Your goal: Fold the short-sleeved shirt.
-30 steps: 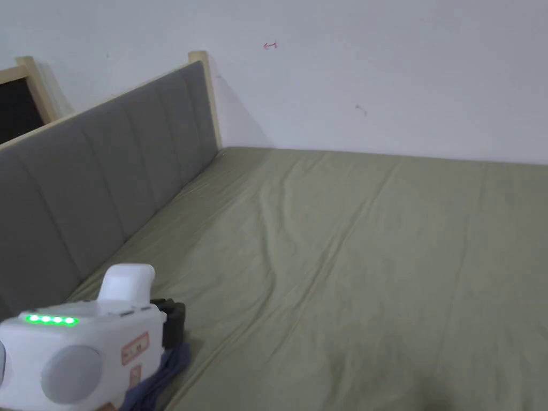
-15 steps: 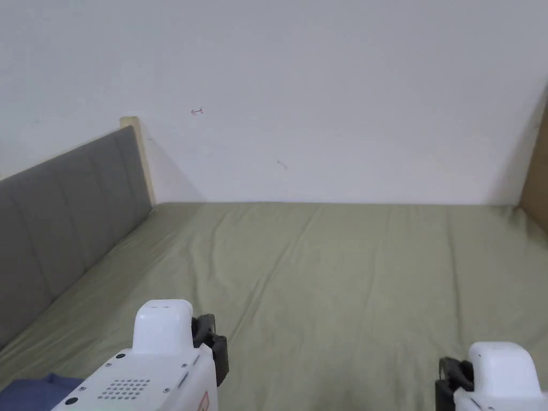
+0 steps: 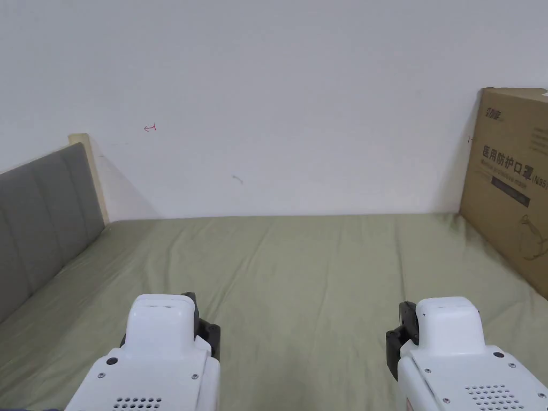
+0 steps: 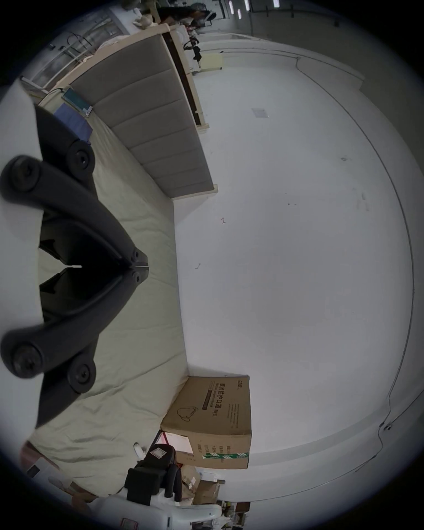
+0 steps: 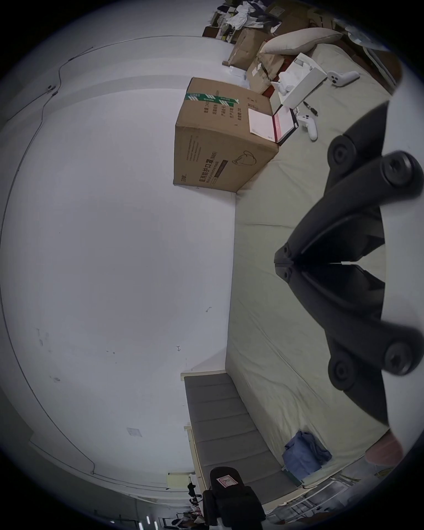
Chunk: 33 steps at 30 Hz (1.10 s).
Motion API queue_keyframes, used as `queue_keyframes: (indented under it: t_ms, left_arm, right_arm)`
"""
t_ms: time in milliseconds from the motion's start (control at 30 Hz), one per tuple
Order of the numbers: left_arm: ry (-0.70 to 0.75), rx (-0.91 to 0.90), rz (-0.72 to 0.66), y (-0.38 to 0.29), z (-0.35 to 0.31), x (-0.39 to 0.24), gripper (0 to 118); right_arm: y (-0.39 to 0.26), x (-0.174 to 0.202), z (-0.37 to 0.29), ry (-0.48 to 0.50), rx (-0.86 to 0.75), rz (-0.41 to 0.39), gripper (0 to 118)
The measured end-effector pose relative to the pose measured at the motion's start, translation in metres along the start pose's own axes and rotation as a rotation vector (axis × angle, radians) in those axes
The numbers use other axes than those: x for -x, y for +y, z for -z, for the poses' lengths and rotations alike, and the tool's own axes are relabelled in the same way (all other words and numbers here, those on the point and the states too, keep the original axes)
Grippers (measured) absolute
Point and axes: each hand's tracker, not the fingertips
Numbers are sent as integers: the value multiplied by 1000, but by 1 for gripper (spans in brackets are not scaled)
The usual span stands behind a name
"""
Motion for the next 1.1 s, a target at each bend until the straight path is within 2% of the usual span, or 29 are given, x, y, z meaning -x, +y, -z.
queue_keyframes:
  t_ms: [167, 200, 233, 267, 300, 333, 367, 400, 433, 800, 900, 1100]
  left_arm:
    - [-13, 9, -18, -1, 3, -1, 0]
    - [-26, 11, -19, -1, 4, 0, 9]
    - [-23, 12, -17, -1, 5, 0, 27]
    - [-24, 5, -14, -3, 5, -1, 63]
    - [-22, -5, -13, -4, 5, -1, 90]
    - [-24, -7, -10, -4, 5, -1, 108]
    - [-32, -1, -4, -5, 6, -2, 116]
    - [-35, 3, -5, -6, 7, -2, 115]
    - [-29, 1, -7, -7, 6, -4, 115]
    - [-30, -12, -76, -7, 9, 0, 115]
    - [-95, 23, -109, -4, 12, 4, 115]
    - [-70, 47, -27, -1, 16, -1, 113]
  right_arm:
    - [-2, 0, -5, -1, 12, 38, 2]
    - [-2, 1, -6, -12, 10, 36, 6]
    - [-3, 0, -4, -14, 10, 32, 12]
    - [-2, -2, -2, -12, 15, 30, 28]
    - [-2, 1, -5, -12, 17, 30, 47]
    - [-2, 1, -5, -15, 19, 29, 70]
    - [-3, 1, -3, -18, 20, 27, 101]
    - [-4, 1, -2, -20, 21, 26, 114]
    - [-4, 2, -2, -20, 24, 28, 117]
    - [-3, -4, -1, -38, 3, 46, 117]
    - [-3, -6, -1, -49, 1, 39, 117]
    - [-4, -9, 0, -54, 12, 32, 117]
